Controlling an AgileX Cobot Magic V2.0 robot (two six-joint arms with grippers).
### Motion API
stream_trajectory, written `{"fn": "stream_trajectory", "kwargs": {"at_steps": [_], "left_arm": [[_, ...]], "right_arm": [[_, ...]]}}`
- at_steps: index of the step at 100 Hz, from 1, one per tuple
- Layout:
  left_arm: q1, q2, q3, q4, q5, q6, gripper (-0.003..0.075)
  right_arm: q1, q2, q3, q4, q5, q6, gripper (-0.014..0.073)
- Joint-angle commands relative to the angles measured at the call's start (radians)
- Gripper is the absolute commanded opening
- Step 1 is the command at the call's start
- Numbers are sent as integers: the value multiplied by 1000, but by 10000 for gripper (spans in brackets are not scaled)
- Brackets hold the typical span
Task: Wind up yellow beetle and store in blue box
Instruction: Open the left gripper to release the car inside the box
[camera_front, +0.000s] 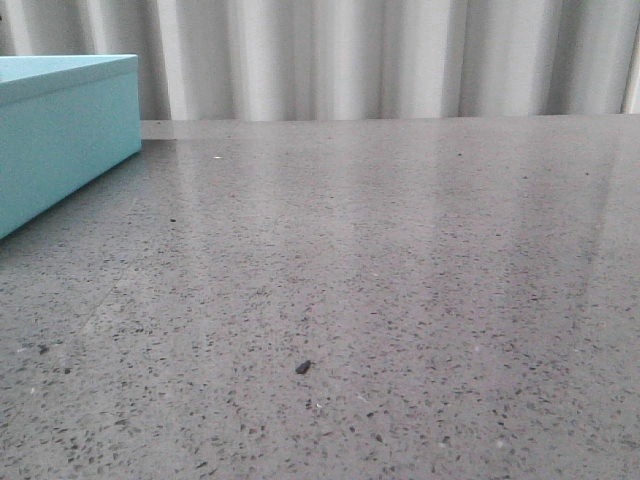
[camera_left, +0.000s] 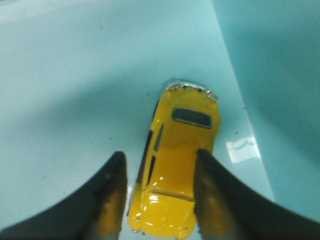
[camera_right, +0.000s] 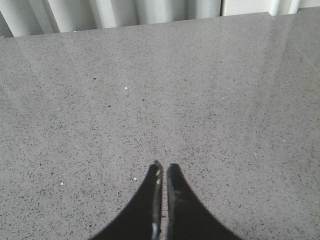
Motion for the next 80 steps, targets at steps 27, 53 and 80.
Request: {"fn": "stream_trajectory", "kwargs": {"at_steps": [27,53,80], "left_arm": [[-1,-207,-38,-253,-36,33,-21],[-1,-359,-8,-253,-115,46,-21],[-1,-542,160,-253,-259,67,-21]], "right_arm": [[1,6,-11,-17,-98,-6,-61],[1,6,53,-17,-124,-6,-61],[1,6,69,-17,-185,-6,-61]]}}
